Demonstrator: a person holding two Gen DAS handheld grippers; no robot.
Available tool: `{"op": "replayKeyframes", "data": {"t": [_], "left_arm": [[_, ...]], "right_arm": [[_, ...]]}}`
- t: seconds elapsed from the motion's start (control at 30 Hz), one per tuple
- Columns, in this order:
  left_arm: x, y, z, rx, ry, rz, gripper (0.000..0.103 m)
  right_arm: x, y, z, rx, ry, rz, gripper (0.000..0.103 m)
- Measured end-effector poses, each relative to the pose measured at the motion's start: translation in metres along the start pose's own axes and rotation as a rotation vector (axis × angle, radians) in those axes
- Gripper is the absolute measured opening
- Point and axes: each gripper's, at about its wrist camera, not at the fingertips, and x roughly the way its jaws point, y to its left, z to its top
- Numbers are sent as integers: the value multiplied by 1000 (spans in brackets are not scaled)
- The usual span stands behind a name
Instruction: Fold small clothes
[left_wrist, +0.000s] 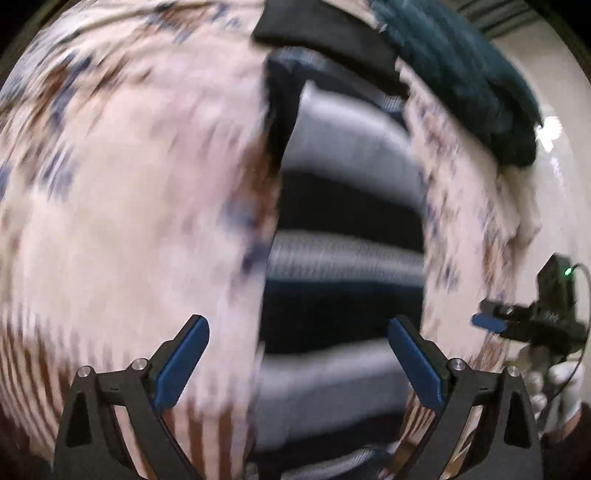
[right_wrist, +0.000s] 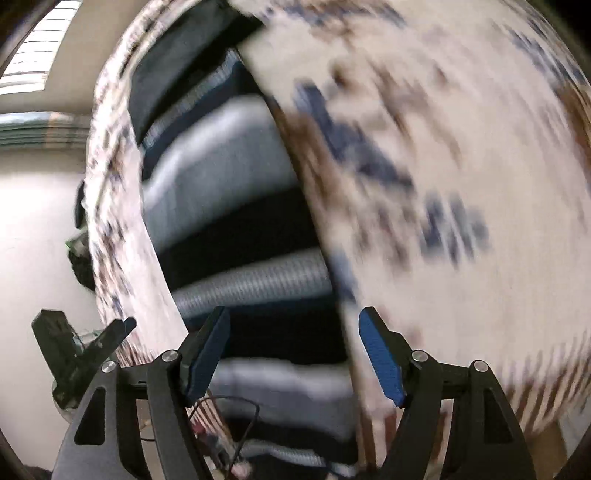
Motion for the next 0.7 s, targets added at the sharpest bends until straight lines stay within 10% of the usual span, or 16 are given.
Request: {"op": "replayKeyframes", "data": {"t": [0.4, 0.47, 0.7], "left_arm": [[38, 5, -171, -185, 146, 36, 86], [44, 7, -179, -213, 132, 10, 11], [4, -1, -185, -179, -41, 20, 4]], "right_arm": [[61, -64, -173, 30, 146, 41, 74], [67, -66, -185, 27, 146, 28, 74], [88, -64, -206, 23, 148, 6, 47]]}}
